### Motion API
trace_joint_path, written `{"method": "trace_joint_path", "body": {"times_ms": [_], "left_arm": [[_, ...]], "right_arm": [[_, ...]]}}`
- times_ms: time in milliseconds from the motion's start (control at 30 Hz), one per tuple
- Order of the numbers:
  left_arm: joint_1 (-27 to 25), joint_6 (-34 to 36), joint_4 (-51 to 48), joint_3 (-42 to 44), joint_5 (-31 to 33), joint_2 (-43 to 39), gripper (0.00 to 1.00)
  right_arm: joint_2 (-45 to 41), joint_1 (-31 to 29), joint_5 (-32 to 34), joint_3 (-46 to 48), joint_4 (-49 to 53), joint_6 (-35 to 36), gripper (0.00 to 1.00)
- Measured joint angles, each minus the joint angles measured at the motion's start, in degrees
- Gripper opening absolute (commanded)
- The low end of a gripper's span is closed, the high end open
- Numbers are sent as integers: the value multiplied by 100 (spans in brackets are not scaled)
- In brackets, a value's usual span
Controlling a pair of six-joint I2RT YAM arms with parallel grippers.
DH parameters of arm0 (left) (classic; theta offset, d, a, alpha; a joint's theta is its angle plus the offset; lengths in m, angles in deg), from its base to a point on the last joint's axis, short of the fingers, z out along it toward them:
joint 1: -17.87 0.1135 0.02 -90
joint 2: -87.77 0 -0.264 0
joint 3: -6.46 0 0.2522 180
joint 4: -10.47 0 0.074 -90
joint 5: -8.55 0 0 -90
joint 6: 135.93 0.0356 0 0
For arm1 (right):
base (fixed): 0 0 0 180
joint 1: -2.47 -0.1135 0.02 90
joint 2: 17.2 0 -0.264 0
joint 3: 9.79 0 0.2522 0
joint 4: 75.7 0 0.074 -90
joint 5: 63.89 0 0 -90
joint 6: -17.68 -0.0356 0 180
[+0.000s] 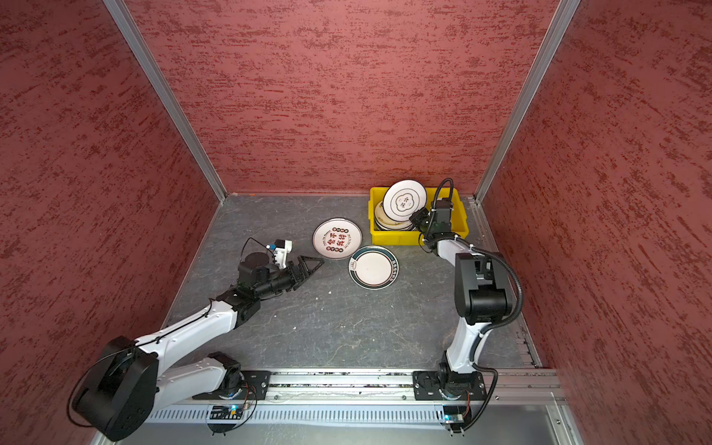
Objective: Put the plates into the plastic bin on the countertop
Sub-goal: 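Lift the flower-bordered plate and carry it into the yellow bin, then lower the plate onto the stack, open and withdraw the right gripper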
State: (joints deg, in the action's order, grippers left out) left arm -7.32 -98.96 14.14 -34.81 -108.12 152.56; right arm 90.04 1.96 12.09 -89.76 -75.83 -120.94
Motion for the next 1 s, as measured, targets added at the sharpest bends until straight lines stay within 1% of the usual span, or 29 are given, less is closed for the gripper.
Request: {"method": "trace_joint_path", "body": {"times_ms": [400, 533, 567, 600, 700, 767, 833, 933, 967, 1000], "left_arm": [[-17, 103, -525, -2, 310, -496, 100], [-22, 103, -605, -2, 348, -520, 99], [-22, 103, -612, -2, 363, -516, 99], [-22, 103, -612, -2, 367, -511, 99], [-35, 103, -610, -2, 387, -474, 100], [-55, 103, -612, -2, 398, -437, 99], [-66, 103, -612, -2, 409, -413, 100], [-87, 101, -612, -2, 435, -393, 99], [-94, 103, -610, -2, 437, -393, 100], [-105, 103, -610, -2, 448, -393, 99]], "right_arm": [[389, -11, -33, -219, 37, 11, 0], [433, -98, 81, -505, 393, 175, 0], [437, -142, 120, -566, 470, 216, 3], [437, -175, 133, -592, 501, 240, 8], [437, -254, 142, -629, 577, 306, 26], [437, -299, 162, -636, 643, 348, 47], [428, -315, 168, -728, 647, 409, 64], [387, -319, 232, -767, 621, 520, 77], [356, -319, 260, -758, 627, 544, 80], [299, -319, 291, -739, 654, 584, 80]]}}
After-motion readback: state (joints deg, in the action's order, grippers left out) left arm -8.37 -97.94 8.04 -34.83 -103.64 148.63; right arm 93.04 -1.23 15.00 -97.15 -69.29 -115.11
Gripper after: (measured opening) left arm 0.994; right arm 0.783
